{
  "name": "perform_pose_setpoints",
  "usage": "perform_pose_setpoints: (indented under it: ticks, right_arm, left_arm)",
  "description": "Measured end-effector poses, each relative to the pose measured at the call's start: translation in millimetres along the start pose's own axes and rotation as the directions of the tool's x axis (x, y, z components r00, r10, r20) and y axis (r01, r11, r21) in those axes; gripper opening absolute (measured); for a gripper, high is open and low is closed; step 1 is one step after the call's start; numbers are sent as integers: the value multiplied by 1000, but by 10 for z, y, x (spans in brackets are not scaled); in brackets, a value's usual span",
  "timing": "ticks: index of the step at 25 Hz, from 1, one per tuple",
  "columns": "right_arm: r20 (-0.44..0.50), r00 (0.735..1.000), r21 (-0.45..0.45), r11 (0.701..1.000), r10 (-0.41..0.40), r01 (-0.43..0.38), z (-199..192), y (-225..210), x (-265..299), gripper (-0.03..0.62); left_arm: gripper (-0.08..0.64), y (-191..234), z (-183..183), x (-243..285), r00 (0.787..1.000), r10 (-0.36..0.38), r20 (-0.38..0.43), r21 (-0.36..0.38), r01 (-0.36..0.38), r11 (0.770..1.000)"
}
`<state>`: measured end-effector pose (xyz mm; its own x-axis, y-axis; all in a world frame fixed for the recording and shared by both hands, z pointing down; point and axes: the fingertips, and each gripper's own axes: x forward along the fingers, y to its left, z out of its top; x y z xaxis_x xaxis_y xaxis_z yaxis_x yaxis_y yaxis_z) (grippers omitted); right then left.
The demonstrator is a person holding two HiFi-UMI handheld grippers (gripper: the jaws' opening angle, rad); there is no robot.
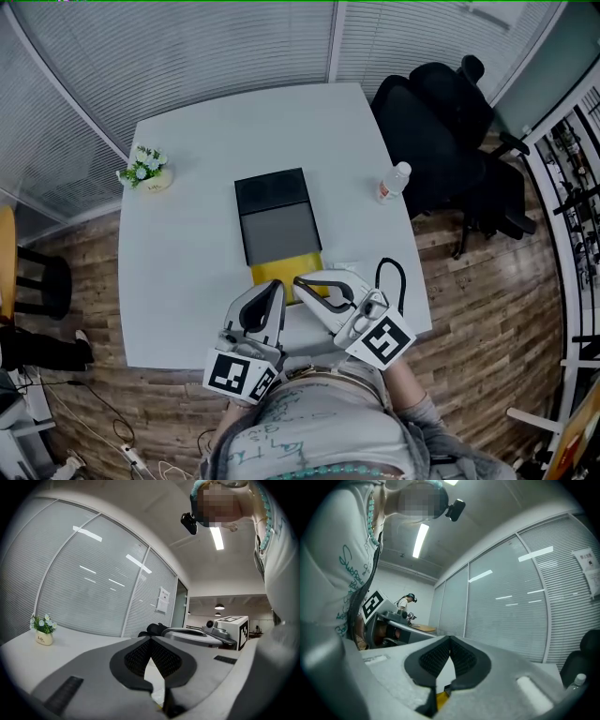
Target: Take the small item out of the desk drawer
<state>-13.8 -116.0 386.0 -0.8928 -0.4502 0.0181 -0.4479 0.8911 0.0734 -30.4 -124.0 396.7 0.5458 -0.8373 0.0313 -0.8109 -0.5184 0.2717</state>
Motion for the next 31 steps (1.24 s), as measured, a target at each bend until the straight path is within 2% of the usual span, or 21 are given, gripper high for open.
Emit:
perform_pose_setpoints:
  ticks: [6, 12, 18, 23, 27, 31]
  right_arm:
    - [-43, 999, -35, 999, 20, -22, -72, 22, -6, 3]
    - [-29, 999, -6, 1000, 21, -21, -58, 44, 5, 2]
    - [-80, 996, -58, 997, 40, -45, -128, 43, -19, 3]
    - [-26, 1000, 5, 1000, 16, -16, -58, 9, -18, 2]
    - [-74, 996, -75, 996, 48, -53, -124, 22, -38, 3]
    - [-20, 1000, 19, 1000, 14, -13, -64, 5, -26, 3]
  left_arm:
    - [-3, 3, -38, 19, 1000, 6, -8, -6, -6, 1000]
    - [-3, -19, -81, 15, 1000, 1, -23, -4, -1, 1000]
    - [-3, -13, -109, 20, 999, 1, -32, -9, -1, 1000]
    - [-3, -35, -125, 34, 999, -4, -38, -12, 3, 1000]
    - [-3, -34, -141, 32, 999, -3, -40, -15, 3, 1000]
    - [-3, -28, -145, 21, 999, -1, -42, -14, 0, 1000]
